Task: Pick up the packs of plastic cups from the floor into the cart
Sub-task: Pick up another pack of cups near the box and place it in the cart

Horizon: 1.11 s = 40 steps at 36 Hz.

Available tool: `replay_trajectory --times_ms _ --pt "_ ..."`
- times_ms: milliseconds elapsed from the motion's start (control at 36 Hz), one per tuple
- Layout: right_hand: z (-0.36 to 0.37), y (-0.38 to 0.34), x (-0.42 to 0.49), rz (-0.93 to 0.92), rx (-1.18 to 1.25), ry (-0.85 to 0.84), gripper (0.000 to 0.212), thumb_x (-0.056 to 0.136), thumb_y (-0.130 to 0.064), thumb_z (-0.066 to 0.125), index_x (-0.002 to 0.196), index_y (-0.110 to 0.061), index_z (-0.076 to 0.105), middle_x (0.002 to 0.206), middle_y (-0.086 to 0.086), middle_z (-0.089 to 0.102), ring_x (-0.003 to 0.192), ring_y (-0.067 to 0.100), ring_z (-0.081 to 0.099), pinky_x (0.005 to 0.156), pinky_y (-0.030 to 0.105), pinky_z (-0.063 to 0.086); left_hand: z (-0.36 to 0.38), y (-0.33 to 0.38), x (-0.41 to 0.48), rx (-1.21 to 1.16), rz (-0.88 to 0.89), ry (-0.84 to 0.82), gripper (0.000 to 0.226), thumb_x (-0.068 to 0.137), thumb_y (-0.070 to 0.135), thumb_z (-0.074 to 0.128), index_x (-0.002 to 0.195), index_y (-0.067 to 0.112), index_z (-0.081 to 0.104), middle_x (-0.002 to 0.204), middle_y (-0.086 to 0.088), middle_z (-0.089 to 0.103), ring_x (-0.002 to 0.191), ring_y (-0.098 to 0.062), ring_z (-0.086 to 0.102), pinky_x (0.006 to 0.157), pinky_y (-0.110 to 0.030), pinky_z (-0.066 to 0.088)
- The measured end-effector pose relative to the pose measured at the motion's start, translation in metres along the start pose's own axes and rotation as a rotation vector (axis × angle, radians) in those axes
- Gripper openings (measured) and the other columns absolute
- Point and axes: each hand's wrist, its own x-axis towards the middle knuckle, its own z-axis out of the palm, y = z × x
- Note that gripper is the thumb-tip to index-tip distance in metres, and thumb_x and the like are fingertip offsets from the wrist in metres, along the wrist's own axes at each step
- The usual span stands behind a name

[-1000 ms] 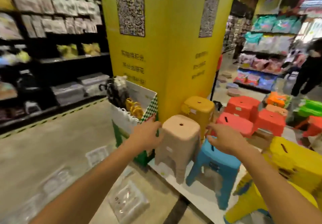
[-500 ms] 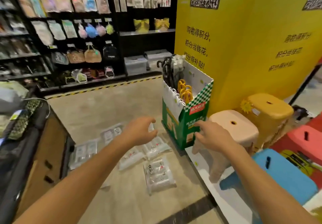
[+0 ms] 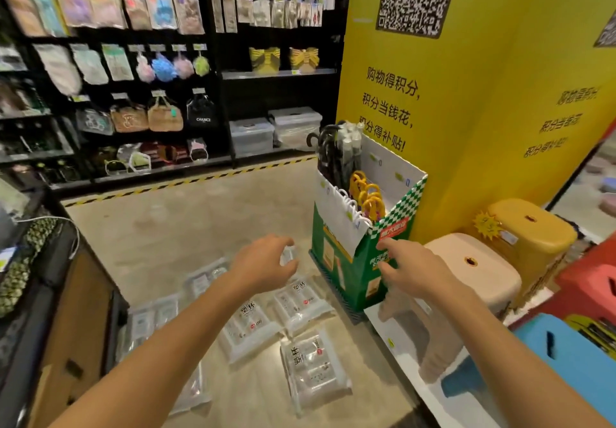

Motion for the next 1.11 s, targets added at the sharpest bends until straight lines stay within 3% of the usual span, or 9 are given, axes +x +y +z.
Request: replay_trajectory --times_ms 222,417,611,889,1111 --pt "0.004 -0.071 0.048 0.078 0.016 0.034 0.043 0.105 -0.036 0.051 0.147 -0.028 0.049 0.143 -0.002 0.063 0.123 0.018 0.063 0.087 0.035 0.059 -0.023 -0.096 0.032 -0.022 0.058 -0.008 0.050 0.092 0.046 0.049 0.138 0.027 0.047 0.140 0.006 0.052 0.128 -0.014 0.047 0.103 -0.037 0.043" --pt "0.015 -0.100 0.079 0.137 0.014 0.016 0.043 0.104 -0.040 0.049 0.145 -0.029 0.049 0.136 -0.002 0.066 0.115 0.017 0.066 0.087 0.037 0.063 -0.024 -0.136 0.078 -0.048 0.133 -0.077 0.053 0.091 0.047 0.048 0.140 0.025 0.046 0.141 0.003 0.052 0.127 -0.016 0.049 0.104 -0.041 0.044" --pt "0.032 -0.086 0.113 0.255 0.078 0.008 0.043 0.104 -0.042 0.051 0.146 -0.033 0.047 0.128 -0.004 0.066 0.105 0.014 0.066 0.081 0.039 0.063 -0.013 -0.145 0.141 -0.061 0.202 -0.130 0.051 0.094 0.038 0.052 0.141 0.019 0.046 0.142 0.000 0.052 0.130 -0.018 0.047 0.107 -0.036 0.039" --pt "0.043 -0.066 0.192 0.377 0.190 0.009 0.045 0.104 -0.039 0.052 0.148 -0.027 0.048 0.142 0.000 0.063 0.123 0.023 0.064 0.091 0.044 0.061 -0.014 -0.145 0.242 -0.008 0.256 -0.205 0.050 0.094 0.043 0.053 0.139 0.023 0.046 0.140 0.000 0.052 0.127 -0.018 0.050 0.105 -0.040 0.042" --pt "0.058 -0.040 0.227 0.555 0.301 0.004 0.045 0.104 -0.040 0.051 0.147 -0.030 0.049 0.133 0.000 0.066 0.115 0.024 0.066 0.086 0.045 0.060 0.002 -0.126 0.318 0.004 0.389 -0.285 0.048 0.094 0.038 0.053 0.139 0.022 0.047 0.139 0.000 0.053 0.126 -0.016 0.049 0.104 -0.034 0.040"
